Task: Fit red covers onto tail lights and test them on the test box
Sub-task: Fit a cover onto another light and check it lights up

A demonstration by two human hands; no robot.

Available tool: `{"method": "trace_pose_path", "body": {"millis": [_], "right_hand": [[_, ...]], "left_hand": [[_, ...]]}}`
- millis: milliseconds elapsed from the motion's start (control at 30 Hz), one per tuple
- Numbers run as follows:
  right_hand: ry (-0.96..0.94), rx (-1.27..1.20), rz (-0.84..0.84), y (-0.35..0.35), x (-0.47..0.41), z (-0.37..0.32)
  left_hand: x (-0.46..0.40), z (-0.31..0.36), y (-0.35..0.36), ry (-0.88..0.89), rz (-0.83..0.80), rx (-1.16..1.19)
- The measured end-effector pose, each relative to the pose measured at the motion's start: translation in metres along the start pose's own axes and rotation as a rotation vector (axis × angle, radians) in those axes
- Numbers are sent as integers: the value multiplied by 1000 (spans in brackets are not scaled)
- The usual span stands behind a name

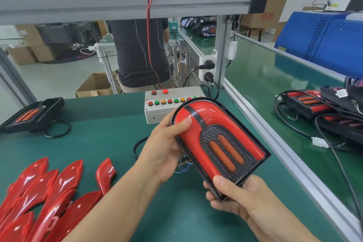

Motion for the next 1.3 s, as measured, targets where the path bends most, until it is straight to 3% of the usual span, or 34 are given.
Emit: {"method": "trace_pose_path", "body": {"millis": [133, 367, 633, 933, 1033, 1167, 1300], "right_hand": [[38, 36, 14, -7, 3, 5], [108, 73, -34, -6, 8, 12], [19, 67, 5, -5, 6, 8], [-57, 66, 106, -6, 6, 12], [-35, 35, 145, -11, 4, 16], [-60, -1, 165, -21, -1, 16], [-46, 49, 142, -24, -2, 16]], "left_hand": [[0, -4, -4, -103, 0, 19], [-1, -12, -19, -136, 225, -53], [-1, -2, -12, -21, 87, -124], [-5, -9, -22, 49, 284, -148], [-10, -16, -15, 1, 232, -166], [-9, -27, 4, 15, 140, -44], [-12, -35, 8, 2, 168, 53]]}}
Point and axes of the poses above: each hand's wrist, its own x-axis away from the middle knuckle, its own y-axis out of the palm, z = x × y, the point moved 7 cm from there along -x, towards the middle knuckle, and after that the axes turned 11 degrees about -x, right-handed, at the moved point
